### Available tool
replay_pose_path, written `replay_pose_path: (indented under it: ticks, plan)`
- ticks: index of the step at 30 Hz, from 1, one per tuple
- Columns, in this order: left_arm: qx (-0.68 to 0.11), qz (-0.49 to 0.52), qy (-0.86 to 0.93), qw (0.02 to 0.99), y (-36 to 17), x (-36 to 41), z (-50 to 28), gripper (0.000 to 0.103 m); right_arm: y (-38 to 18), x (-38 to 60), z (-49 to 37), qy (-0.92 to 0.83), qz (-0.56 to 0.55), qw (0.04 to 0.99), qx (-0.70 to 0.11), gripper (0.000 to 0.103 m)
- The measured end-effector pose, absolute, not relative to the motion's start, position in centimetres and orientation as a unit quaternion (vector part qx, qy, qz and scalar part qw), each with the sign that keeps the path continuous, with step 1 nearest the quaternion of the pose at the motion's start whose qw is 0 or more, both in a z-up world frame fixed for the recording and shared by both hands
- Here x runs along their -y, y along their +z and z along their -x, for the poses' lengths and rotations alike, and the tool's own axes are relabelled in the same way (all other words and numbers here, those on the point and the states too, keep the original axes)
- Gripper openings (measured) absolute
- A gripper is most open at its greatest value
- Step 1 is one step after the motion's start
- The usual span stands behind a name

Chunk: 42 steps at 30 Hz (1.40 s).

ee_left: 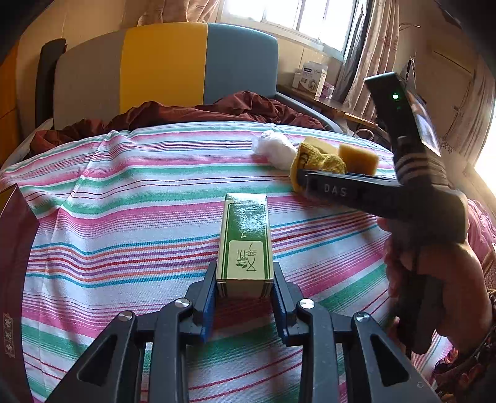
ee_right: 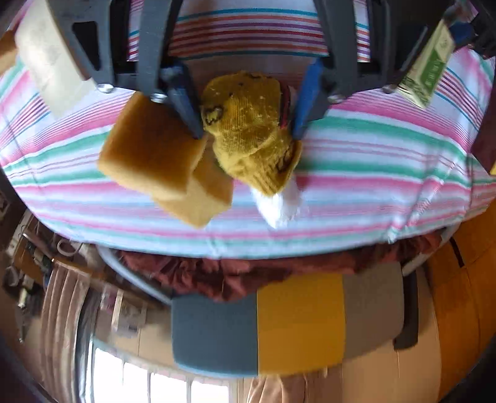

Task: Organize objects
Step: 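Grasp the yellow knitted bundle with the right tool while the left tool holds the box, then lower the green box into the tray with the left tool while the right tool carries the bundle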

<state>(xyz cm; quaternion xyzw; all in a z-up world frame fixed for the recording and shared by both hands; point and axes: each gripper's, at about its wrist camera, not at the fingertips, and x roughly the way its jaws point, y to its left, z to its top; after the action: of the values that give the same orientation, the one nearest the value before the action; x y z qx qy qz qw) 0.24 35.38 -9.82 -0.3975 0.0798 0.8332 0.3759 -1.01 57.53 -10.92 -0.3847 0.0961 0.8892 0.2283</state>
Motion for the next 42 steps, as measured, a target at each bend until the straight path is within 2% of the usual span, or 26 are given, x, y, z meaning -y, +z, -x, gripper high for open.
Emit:
replay_pose_path:
  ticks: [1, 3, 6, 13, 24, 31, 42]
  plan:
    - [-0.078, 0.398, 0.833, 0.377, -9.8, -35.3, -0.2, 0.031, -10.9, -57.5, 0.8, 0.891, 0.381, 0.229, -0.097, 0.046]
    - [-0.076, 0.399, 0.832, 0.378, -9.8, -35.3, -0.2, 0.031, -10.6, -57.3, 0.2, 0.894, 0.371, 0.229, -0.1, 0.042]
    - [-0.07, 0.401, 0.831, 0.38, -9.9, -35.1, -0.1, 0.031, -10.6, -56.7, -1.3, 0.896, 0.361, 0.23, -0.119, 0.04]
    - [-0.064, 0.409, 0.826, 0.382, -9.6, -35.1, 0.2, 0.031, -10.4, -54.5, -5.3, 0.898, 0.341, 0.238, -0.144, 0.04]
    - [-0.049, 0.412, 0.82, 0.395, -9.5, -35.3, 0.6, 0.031, -10.5, -50.2, -8.4, 0.903, 0.329, 0.25, -0.118, 0.04]
    - [-0.019, 0.373, 0.845, 0.383, -8.4, -32.0, -0.4, 0.03, -10.5, -50.0, -8.7, 0.901, 0.327, 0.261, -0.112, 0.04]
    - [0.005, 0.37, 0.844, 0.388, -7.2, -26.9, -2.7, 0.03, -10.4, -47.9, -8.5, 0.902, 0.333, 0.267, -0.065, 0.04]
